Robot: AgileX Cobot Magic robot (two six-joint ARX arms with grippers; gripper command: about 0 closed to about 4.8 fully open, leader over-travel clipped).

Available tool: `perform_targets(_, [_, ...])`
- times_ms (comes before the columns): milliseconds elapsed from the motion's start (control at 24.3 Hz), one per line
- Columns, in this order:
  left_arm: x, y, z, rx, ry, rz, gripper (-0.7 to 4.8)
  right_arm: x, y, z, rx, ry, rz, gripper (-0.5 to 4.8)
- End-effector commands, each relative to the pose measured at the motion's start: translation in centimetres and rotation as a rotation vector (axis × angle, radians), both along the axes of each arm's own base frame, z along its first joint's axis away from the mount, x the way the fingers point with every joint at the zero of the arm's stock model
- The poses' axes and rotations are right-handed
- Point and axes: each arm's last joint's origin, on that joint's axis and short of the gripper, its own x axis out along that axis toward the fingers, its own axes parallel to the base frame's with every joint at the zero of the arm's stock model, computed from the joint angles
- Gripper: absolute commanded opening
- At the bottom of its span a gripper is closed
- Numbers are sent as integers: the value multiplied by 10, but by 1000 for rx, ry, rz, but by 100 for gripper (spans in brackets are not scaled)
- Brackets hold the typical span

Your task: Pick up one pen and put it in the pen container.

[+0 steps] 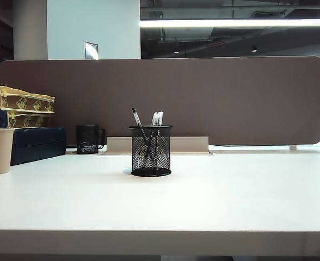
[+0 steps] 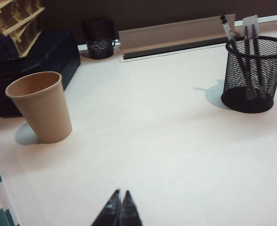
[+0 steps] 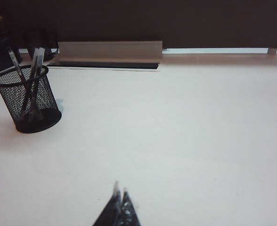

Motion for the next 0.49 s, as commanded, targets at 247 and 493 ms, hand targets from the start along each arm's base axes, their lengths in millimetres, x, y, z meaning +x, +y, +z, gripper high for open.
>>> perform_targets(247, [2, 0, -3, -12, -38, 20, -6, 0, 0, 2, 8, -39, 0, -1])
perform_targets(493, [2, 0, -3, -8, -37, 21, -6, 0, 0, 2, 7, -37, 0, -1])
